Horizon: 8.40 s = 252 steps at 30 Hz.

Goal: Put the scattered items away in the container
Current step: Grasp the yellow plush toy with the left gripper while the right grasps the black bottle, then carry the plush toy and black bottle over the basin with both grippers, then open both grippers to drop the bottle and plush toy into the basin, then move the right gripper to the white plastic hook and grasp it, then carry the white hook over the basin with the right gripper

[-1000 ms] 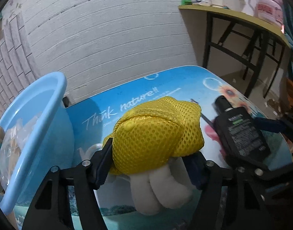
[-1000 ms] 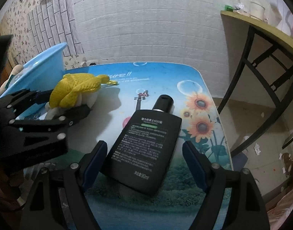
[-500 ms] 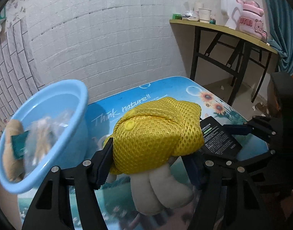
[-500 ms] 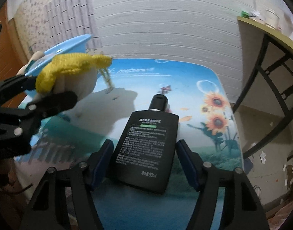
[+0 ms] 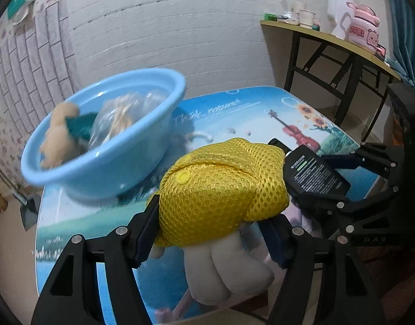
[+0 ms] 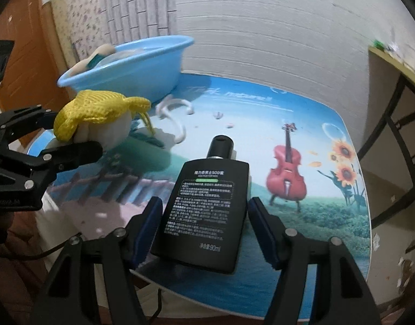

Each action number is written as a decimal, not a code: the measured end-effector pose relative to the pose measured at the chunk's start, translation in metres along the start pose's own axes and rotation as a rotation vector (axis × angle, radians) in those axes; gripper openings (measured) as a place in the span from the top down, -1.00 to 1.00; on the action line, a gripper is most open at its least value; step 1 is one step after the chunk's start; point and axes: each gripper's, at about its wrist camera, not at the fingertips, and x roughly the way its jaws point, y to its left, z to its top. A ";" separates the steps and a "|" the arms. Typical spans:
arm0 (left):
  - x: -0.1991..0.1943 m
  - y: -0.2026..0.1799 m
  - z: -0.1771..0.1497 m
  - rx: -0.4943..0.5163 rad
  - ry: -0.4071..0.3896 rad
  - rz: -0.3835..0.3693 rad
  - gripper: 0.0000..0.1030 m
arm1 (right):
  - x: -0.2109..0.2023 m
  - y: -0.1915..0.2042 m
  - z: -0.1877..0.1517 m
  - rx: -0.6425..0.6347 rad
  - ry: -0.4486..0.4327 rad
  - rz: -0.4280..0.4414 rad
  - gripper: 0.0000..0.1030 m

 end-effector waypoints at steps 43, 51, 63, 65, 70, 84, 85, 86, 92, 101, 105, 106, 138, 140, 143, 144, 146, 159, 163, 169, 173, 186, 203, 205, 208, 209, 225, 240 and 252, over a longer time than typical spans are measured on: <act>0.006 0.035 -0.038 -0.109 -0.014 -0.049 -0.79 | 0.012 -0.005 -0.004 0.083 0.001 -0.065 -0.24; 0.004 0.036 -0.035 -0.122 -0.035 -0.046 -0.47 | 0.009 -0.007 -0.005 0.095 -0.001 -0.047 -0.19; -0.054 0.052 -0.008 -0.181 -0.188 -0.049 -0.44 | -0.028 0.010 0.028 0.080 -0.118 0.029 -0.18; -0.066 0.056 0.000 -0.190 -0.223 -0.052 -0.44 | -0.035 0.017 0.036 0.063 -0.141 0.043 -0.18; -0.089 0.070 0.024 -0.200 -0.296 -0.016 -0.45 | -0.045 0.028 0.065 0.037 -0.194 0.092 -0.18; -0.065 0.120 0.063 -0.219 -0.268 0.066 -0.47 | -0.015 0.055 0.131 -0.033 -0.229 0.211 -0.18; -0.061 0.123 0.066 -0.219 -0.264 0.068 -0.47 | -0.011 0.056 0.135 -0.034 -0.224 0.215 -0.18; -0.057 0.126 0.067 -0.219 -0.260 0.069 -0.47 | -0.006 0.057 0.140 -0.032 -0.215 0.223 -0.19; -0.034 0.143 0.079 -0.217 -0.244 0.086 -0.48 | 0.014 0.065 0.159 -0.058 -0.195 0.233 -0.18; -0.005 0.168 0.095 -0.194 -0.220 0.145 -0.57 | 0.045 0.076 0.182 -0.084 -0.168 0.241 -0.19; 0.008 0.180 0.101 -0.183 -0.211 0.185 -0.68 | 0.062 0.084 0.195 -0.111 -0.135 0.234 -0.19; 0.011 0.183 0.103 -0.189 -0.202 0.197 -0.70 | 0.065 0.086 0.197 -0.116 -0.132 0.231 -0.19; -0.037 0.124 0.091 -0.142 -0.276 0.140 -0.91 | 0.022 0.049 0.167 -0.009 -0.162 0.149 -0.22; -0.038 0.117 0.093 -0.128 -0.275 0.133 -0.91 | 0.018 0.043 0.165 0.004 -0.168 0.144 -0.22; -0.039 0.107 0.093 -0.109 -0.266 0.116 -0.91 | 0.015 0.036 0.159 0.019 -0.168 0.125 -0.22; -0.039 0.104 0.092 -0.103 -0.260 0.106 -0.91 | 0.014 0.034 0.157 0.023 -0.166 0.122 -0.22; -0.039 0.099 0.089 -0.093 -0.251 0.101 -0.91 | 0.013 0.030 0.153 0.033 -0.160 0.113 -0.22; -0.039 0.076 0.061 -0.060 -0.194 0.066 -0.91 | 0.035 0.012 0.107 0.110 -0.035 0.079 -0.23; -0.037 0.073 0.051 -0.071 -0.177 0.057 -0.91 | 0.041 0.015 0.097 0.117 -0.012 0.085 -0.23; -0.034 0.071 0.036 -0.072 -0.150 0.044 -0.91 | 0.046 0.015 0.095 0.120 0.009 0.093 -0.22; -0.033 0.073 0.028 -0.076 -0.142 0.033 -0.91 | 0.050 0.020 0.095 0.109 0.021 0.090 -0.23; -0.032 0.097 0.018 -0.138 -0.143 -0.001 -0.91 | 0.076 0.031 0.107 0.088 0.055 0.076 -0.23; -0.034 0.098 0.016 -0.147 -0.145 -0.023 -0.91 | 0.100 0.036 0.108 0.029 0.083 0.036 -0.21; -0.035 0.096 0.016 -0.144 -0.146 -0.021 -0.91 | 0.098 0.036 0.107 0.014 0.079 0.032 -0.09; -0.035 0.092 0.016 -0.143 -0.145 -0.016 -0.91 | 0.095 0.034 0.104 0.002 0.078 0.038 0.02; -0.035 0.092 0.016 -0.142 -0.145 -0.018 -0.91 | 0.093 0.033 0.103 0.008 0.077 0.048 0.02; -0.057 0.087 0.019 -0.148 -0.193 0.026 -0.91 | 0.030 0.032 0.103 0.005 -0.049 0.066 0.02; -0.074 0.148 0.028 -0.272 -0.249 0.166 -0.91 | 0.019 0.025 0.117 0.007 -0.096 0.033 0.02; -0.053 0.151 0.046 -0.238 -0.258 0.128 -0.91 | 0.003 0.015 0.138 0.058 -0.151 0.032 0.02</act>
